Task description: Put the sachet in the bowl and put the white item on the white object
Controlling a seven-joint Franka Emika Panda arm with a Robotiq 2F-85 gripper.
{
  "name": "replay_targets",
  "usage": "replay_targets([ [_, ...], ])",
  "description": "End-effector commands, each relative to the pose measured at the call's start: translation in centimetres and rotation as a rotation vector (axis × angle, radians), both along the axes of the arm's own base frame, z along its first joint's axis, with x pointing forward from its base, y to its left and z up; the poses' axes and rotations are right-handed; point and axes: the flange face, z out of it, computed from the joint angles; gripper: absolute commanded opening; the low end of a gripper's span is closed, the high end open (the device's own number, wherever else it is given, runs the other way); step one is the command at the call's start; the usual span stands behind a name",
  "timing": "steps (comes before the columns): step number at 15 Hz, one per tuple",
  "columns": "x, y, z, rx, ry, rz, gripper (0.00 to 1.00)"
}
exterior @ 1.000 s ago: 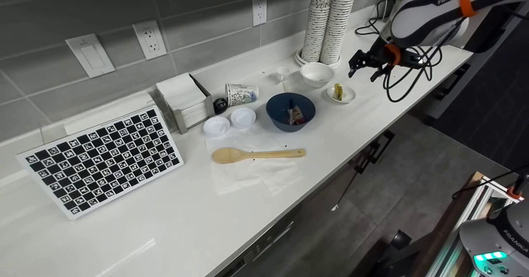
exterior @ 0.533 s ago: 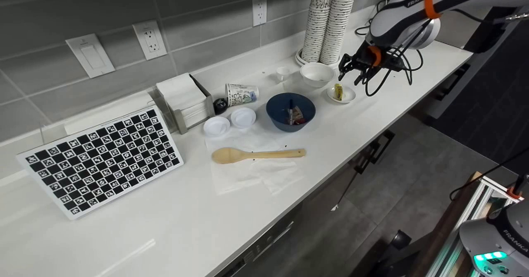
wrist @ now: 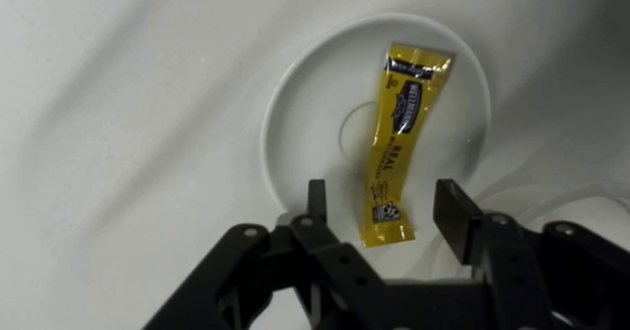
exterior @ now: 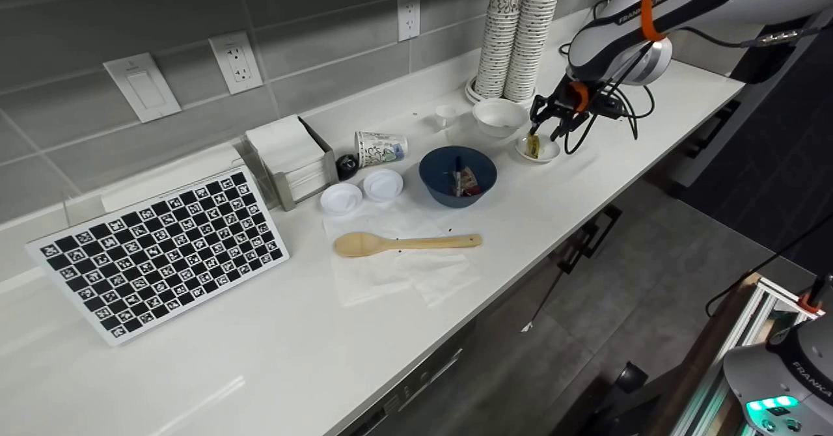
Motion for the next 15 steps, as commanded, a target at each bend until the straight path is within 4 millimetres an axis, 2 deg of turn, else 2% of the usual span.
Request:
replay_targets([
  [1,1.5,-0.6,-0.7,0.035,-0.005,0.001,0.44],
  [4,2.1,-0.6,-1.2,0.044,0.0,0.001,0.43],
  [7,2.6,-0.5,-2.0,0.047,0.016,0.004,0.47],
  [8,2.6,-0.5,-2.3,0.046,0.021,0.004,0.41],
  [9,2.7,-0.5,-2.4,0.047,0.024,0.004,0.24],
  [12,2.8,-0.6,-2.2,0.038,0.023,0.008,0.06],
  [13,2.8,-0.5,-1.9,0.036,0.022,0.01,0.01],
  [15,2.7,-0.2,-1.4,0.031,0.023,0.02,0.0],
])
